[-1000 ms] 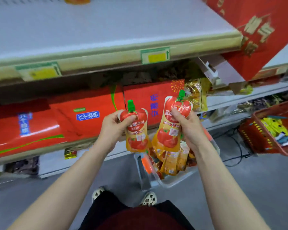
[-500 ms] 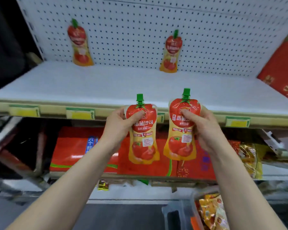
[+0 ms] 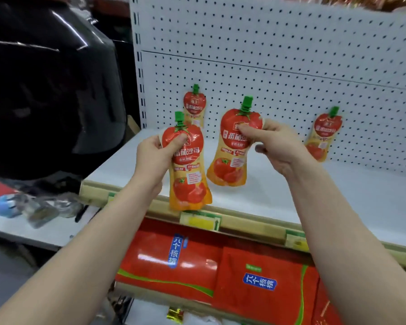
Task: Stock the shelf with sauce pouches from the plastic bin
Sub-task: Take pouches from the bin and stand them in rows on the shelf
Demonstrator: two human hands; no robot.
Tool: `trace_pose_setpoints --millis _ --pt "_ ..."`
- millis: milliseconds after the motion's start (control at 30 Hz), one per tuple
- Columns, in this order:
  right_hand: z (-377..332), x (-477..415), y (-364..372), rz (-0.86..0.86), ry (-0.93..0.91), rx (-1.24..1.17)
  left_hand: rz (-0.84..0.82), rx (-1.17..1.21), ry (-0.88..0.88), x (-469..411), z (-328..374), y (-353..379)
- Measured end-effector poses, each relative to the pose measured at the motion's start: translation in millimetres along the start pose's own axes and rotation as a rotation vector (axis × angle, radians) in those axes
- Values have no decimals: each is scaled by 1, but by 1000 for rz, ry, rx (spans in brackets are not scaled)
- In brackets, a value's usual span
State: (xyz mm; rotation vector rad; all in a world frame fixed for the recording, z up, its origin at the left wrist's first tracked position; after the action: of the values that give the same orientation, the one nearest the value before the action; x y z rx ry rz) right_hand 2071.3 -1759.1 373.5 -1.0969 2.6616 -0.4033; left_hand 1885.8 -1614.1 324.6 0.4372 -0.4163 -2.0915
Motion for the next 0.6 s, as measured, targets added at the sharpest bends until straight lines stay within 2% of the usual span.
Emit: trace_pose_setpoints --millis 200,400,600 --pt "3 -93 49 -49 48 -29 65 -20 58 -54 6 -26" --pt "19 -172 89 47 2 -18 49 -54 95 -98 10 -34" --pt "30 -217 116 33 -8 -22 53 -55 109 -130 12 -31"
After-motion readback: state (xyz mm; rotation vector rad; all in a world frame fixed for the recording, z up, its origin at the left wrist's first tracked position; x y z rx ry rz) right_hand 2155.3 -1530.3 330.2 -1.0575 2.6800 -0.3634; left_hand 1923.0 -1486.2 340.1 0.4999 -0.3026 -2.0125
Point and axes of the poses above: each hand's wrist, its own x-axis away from the middle knuckle, its own y-axis out of the palm, z = x × y, the point moved 2 cm from there along -x, towards the middle knuckle, and after that the axes turned 14 degrees about x, right-handed, at the moved point
